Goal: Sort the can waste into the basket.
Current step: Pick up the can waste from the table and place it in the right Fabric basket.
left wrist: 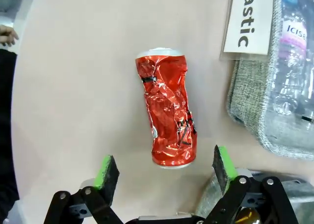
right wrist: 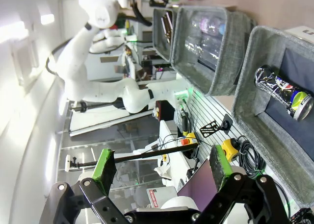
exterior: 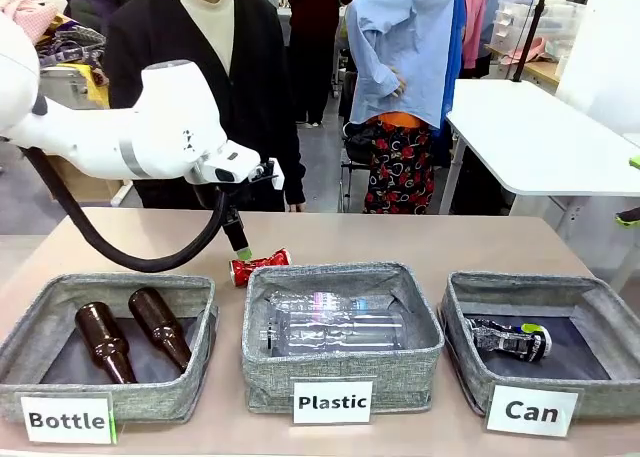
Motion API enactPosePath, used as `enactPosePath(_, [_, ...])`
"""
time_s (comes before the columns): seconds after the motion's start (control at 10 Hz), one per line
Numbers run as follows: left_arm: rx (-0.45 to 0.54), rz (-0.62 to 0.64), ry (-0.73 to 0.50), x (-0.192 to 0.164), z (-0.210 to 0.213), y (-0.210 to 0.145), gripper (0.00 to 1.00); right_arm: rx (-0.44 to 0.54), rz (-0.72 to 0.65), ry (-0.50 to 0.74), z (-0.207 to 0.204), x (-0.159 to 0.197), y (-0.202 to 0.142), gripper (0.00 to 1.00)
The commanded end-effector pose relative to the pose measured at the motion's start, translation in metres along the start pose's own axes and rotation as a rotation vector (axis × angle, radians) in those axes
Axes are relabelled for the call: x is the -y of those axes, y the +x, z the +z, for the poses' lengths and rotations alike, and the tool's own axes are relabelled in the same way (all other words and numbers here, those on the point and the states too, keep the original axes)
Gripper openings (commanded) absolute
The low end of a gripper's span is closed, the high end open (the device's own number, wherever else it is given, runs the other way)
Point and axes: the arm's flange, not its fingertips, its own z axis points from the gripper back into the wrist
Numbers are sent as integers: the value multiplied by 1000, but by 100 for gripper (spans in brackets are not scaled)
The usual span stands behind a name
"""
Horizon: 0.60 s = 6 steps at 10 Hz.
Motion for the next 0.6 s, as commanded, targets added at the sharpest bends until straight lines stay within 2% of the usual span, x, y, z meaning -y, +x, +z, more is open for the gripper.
enactPosePath(0.0, [22, -15, 26, -5, -11, -1, 100, -12, 16, -1, 2, -1, -1, 100])
enactPosePath(0.3, [-32, -43, -49, -9, -39, 3, 100, -12, 16, -1, 2, -1, -1, 100])
enactPosePath(0.5, [-28, -47, -74, -11, -48, 5, 100, -12, 16, -1, 2, -1, -1, 100])
